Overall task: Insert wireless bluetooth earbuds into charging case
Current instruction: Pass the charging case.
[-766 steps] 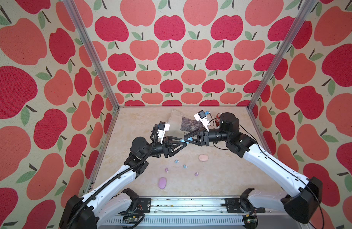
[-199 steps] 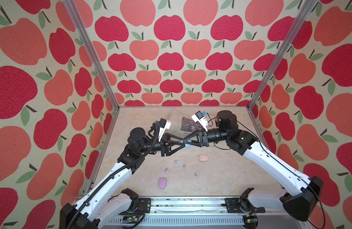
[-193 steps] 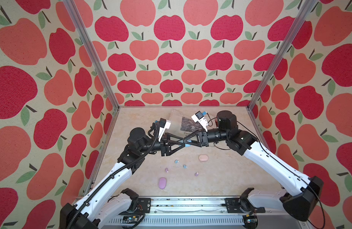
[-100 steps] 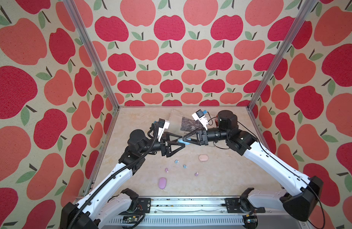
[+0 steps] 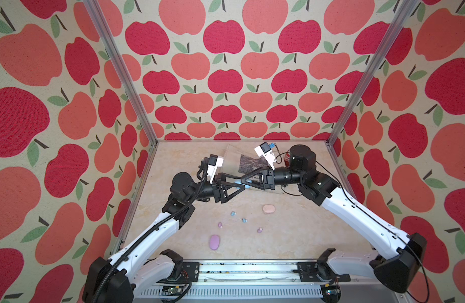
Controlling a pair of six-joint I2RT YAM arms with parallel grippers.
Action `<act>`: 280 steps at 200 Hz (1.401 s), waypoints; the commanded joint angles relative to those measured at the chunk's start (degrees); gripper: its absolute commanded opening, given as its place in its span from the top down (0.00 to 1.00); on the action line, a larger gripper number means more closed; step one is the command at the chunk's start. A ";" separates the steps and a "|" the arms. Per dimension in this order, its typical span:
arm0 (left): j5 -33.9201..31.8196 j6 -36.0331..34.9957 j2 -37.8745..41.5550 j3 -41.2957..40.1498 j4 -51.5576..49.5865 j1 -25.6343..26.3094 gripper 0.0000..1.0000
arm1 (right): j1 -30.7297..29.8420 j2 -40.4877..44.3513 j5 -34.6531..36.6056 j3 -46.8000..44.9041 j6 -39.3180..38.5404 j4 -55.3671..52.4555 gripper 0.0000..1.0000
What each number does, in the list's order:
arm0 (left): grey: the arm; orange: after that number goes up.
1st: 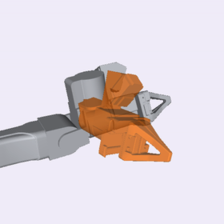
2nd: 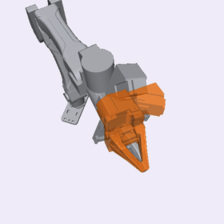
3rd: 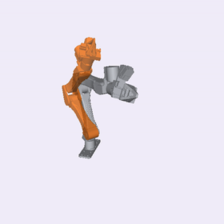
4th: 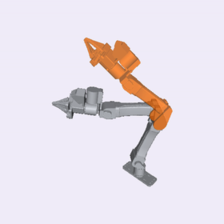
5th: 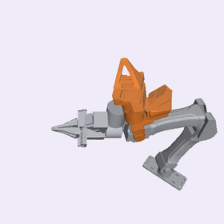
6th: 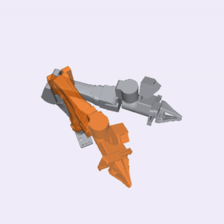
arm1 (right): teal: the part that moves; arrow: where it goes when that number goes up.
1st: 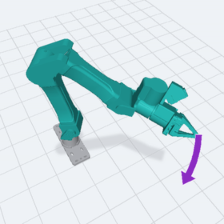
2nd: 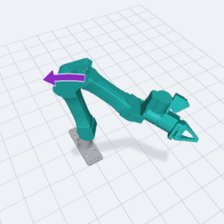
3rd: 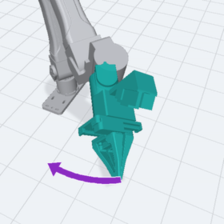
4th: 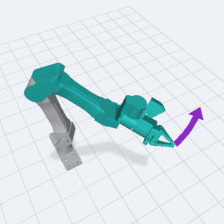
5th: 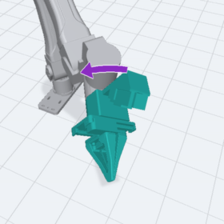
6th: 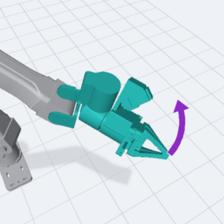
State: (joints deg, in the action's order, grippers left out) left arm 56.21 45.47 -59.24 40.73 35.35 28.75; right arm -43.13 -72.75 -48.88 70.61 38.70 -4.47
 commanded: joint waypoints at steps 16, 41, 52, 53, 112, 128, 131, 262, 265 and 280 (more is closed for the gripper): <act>1.43 0.93 0.10 0.04 3.59 0.21 0.31 | -0.50 1.06 -0.16 -0.65 1.18 2.91 0.87; 1.60 0.85 -0.03 0.15 3.49 0.22 0.42 | -0.46 0.99 -0.25 -0.76 1.16 3.15 0.87; 1.78 0.84 -0.10 0.23 3.49 0.23 0.48 | -0.46 1.08 0.05 -0.91 1.01 3.23 0.86; 1.75 0.84 -0.14 0.23 3.54 0.24 0.48 | -0.46 1.05 0.08 -0.91 0.98 3.23 0.86; 2.36 -0.41 0.07 0.58 2.25 0.21 0.80 | -0.45 1.29 1.07 -1.14 -0.12 2.13 0.67; 2.37 -1.15 0.52 0.58 1.41 0.22 0.82 | -0.46 1.54 1.25 -0.71 -1.36 0.54 0.60; 2.41 -1.24 0.65 0.58 1.12 0.17 0.82 | -0.46 1.56 1.31 -0.63 -1.65 0.19 0.58; 4.74 -4.34 2.03 2.77 -5.64 -0.80 0.85 | 0.51 3.68 4.29 2.63 -13.82 -14.97 0.32; 4.79 -4.34 2.03 2.84 -5.65 -0.85 0.85 | 0.50 3.67 4.44 2.61 -13.76 -15.02 0.32; 4.98 -4.34 1.94 3.10 -5.69 -0.87 0.86 | 0.51 3.29 5.10 2.69 -13.48 -14.84 0.32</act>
State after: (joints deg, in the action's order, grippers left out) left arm 59.44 42.52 -58.06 41.12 29.80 28.25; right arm -42.96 -69.89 -45.54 71.92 26.79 -17.50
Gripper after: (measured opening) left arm 0.397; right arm 0.679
